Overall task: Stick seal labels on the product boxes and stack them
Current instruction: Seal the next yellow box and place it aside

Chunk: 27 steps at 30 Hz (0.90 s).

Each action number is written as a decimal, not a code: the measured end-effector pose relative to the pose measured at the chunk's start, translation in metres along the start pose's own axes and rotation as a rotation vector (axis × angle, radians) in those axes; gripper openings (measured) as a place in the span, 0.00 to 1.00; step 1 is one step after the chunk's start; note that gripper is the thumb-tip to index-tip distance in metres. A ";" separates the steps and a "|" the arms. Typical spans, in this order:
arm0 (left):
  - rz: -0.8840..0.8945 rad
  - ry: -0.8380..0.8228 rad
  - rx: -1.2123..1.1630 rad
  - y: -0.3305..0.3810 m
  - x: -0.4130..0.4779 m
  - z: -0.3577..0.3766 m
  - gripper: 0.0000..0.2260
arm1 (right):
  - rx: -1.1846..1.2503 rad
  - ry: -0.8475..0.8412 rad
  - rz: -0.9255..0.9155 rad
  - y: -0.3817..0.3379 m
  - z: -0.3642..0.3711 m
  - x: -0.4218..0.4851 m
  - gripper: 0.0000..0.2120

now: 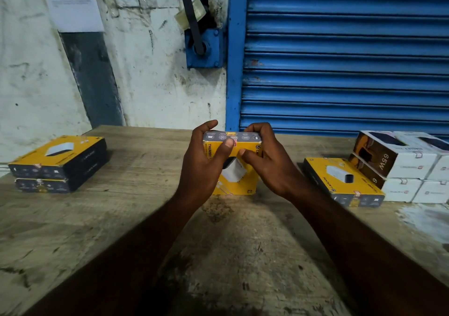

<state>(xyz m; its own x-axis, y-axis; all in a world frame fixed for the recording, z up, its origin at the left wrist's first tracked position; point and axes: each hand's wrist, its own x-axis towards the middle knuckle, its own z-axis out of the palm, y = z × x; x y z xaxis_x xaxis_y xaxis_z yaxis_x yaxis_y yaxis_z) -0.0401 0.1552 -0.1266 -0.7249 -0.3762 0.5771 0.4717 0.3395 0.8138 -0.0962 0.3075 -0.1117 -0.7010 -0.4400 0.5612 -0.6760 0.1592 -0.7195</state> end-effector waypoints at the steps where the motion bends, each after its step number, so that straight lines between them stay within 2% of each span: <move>1: 0.012 0.008 0.022 0.000 0.000 0.000 0.20 | 0.028 -0.002 0.000 -0.001 0.000 0.000 0.14; 5: 0.074 0.019 0.093 -0.001 -0.001 0.000 0.23 | 0.085 0.020 -0.005 -0.004 0.002 -0.001 0.15; 9: 0.110 -0.060 0.146 -0.006 0.001 -0.006 0.26 | 0.081 0.049 0.010 -0.003 0.004 0.000 0.16; 11: 0.104 -0.112 0.133 -0.008 0.001 -0.008 0.27 | 0.051 0.094 0.011 -0.003 0.006 -0.001 0.20; 15: 0.081 -0.182 0.054 -0.005 0.000 -0.009 0.28 | 0.005 0.165 0.007 -0.001 0.008 0.000 0.16; 22: 0.080 -0.131 0.020 -0.001 -0.001 -0.006 0.26 | 0.030 0.084 0.016 0.001 0.002 0.001 0.14; 27: 0.054 -0.073 -0.019 0.002 -0.002 -0.004 0.20 | 0.118 0.179 0.073 -0.006 0.010 0.000 0.14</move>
<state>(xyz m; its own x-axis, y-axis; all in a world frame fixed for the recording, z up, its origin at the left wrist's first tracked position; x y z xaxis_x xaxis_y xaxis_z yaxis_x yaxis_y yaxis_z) -0.0359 0.1528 -0.1261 -0.7329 -0.2933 0.6139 0.5197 0.3410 0.7834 -0.0902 0.2972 -0.1118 -0.7835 -0.2652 0.5620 -0.5981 0.0762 -0.7978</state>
